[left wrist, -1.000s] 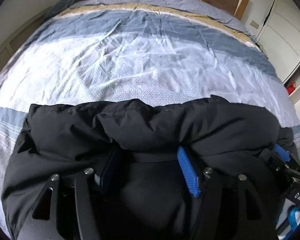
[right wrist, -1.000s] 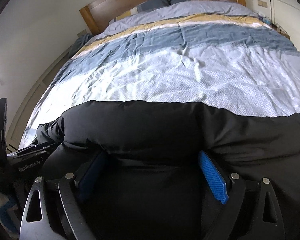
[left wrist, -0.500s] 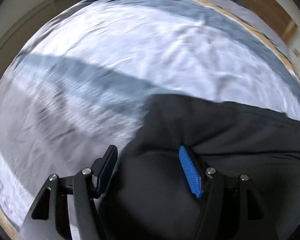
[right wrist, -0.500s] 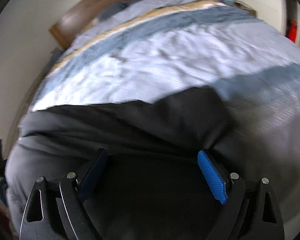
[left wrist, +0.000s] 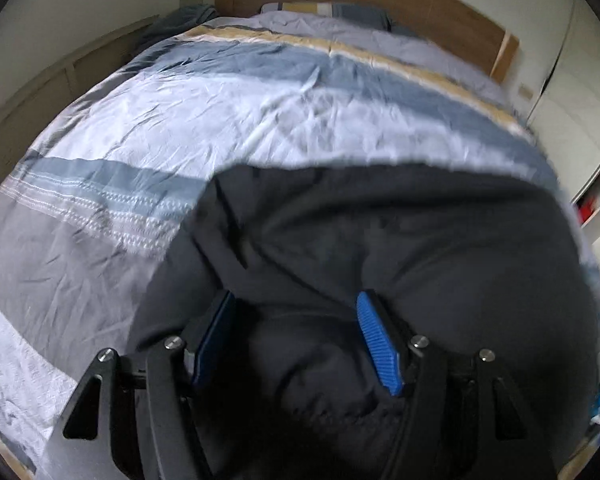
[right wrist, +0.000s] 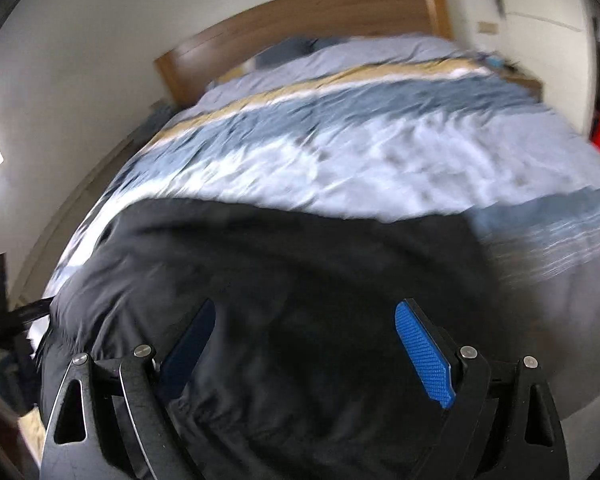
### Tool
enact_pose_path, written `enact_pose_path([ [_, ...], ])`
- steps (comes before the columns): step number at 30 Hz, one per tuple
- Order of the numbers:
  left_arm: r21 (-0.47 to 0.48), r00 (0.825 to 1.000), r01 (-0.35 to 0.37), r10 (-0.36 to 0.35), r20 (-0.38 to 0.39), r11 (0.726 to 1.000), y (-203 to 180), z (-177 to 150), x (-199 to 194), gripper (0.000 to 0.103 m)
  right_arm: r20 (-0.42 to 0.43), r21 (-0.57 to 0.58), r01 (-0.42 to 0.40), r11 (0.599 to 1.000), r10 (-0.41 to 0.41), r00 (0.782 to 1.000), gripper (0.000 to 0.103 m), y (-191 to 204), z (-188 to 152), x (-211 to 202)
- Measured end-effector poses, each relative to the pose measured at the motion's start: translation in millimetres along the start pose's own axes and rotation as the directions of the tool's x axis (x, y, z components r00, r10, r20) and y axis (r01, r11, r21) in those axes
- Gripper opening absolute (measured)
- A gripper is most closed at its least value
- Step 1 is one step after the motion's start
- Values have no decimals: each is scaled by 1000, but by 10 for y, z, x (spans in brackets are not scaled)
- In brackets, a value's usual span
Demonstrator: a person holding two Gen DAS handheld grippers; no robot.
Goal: Fold large clothes
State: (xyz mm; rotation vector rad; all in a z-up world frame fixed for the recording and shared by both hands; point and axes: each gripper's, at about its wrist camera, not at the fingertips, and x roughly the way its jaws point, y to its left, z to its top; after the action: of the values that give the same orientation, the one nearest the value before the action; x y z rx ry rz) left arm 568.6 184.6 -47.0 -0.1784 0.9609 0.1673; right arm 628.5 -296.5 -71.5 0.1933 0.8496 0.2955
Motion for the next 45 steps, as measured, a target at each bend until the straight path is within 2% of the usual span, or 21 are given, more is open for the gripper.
enact_pose_path([
  [2, 16, 999, -43, 43, 5, 999, -20, -84, 29, 62, -29, -9, 16, 1000, -16, 999, 91, 11, -104, 125],
  [6, 44, 996, -84, 83, 28, 995, -27, -180, -21, 63, -20, 71, 11, 997, -9, 1000, 91, -198, -200, 119],
  [9, 30, 994, -105, 104, 45, 994, 59, -242, -104, 62, -35, 119, 82, 990, -78, 996, 91, -366, -253, 53],
  [12, 16, 991, -103, 102, 89, 995, 94, -333, -282, 62, -33, 106, 184, 977, -181, 983, 91, -406, -276, -72],
  [13, 18, 990, -97, 94, 103, 995, 95, -358, -338, 62, -24, 96, 189, 977, -187, 982, 91, -382, -273, -120],
  [18, 26, 985, -76, 71, 157, 997, 48, -552, -585, 62, 59, 44, 64, 997, -67, 996, 91, -36, -410, -466],
  [22, 43, 985, -75, 68, 157, 996, 7, -678, -606, 62, 57, 15, 6, 1000, -7, 998, 91, 188, -652, -535],
  [26, 41, 985, -78, 70, 156, 996, 22, -774, -570, 62, 20, 23, 30, 999, -30, 999, 92, 136, -828, -421],
  [30, 46, 983, -80, 72, 167, 996, 26, -824, -527, 62, 29, 61, 45, 997, -47, 998, 92, -44, -954, -437],
  [45, 47, 974, -118, 107, 200, 992, -56, -950, -585, 62, 11, 87, 107, 990, -108, 994, 92, -247, -1120, -601],
])
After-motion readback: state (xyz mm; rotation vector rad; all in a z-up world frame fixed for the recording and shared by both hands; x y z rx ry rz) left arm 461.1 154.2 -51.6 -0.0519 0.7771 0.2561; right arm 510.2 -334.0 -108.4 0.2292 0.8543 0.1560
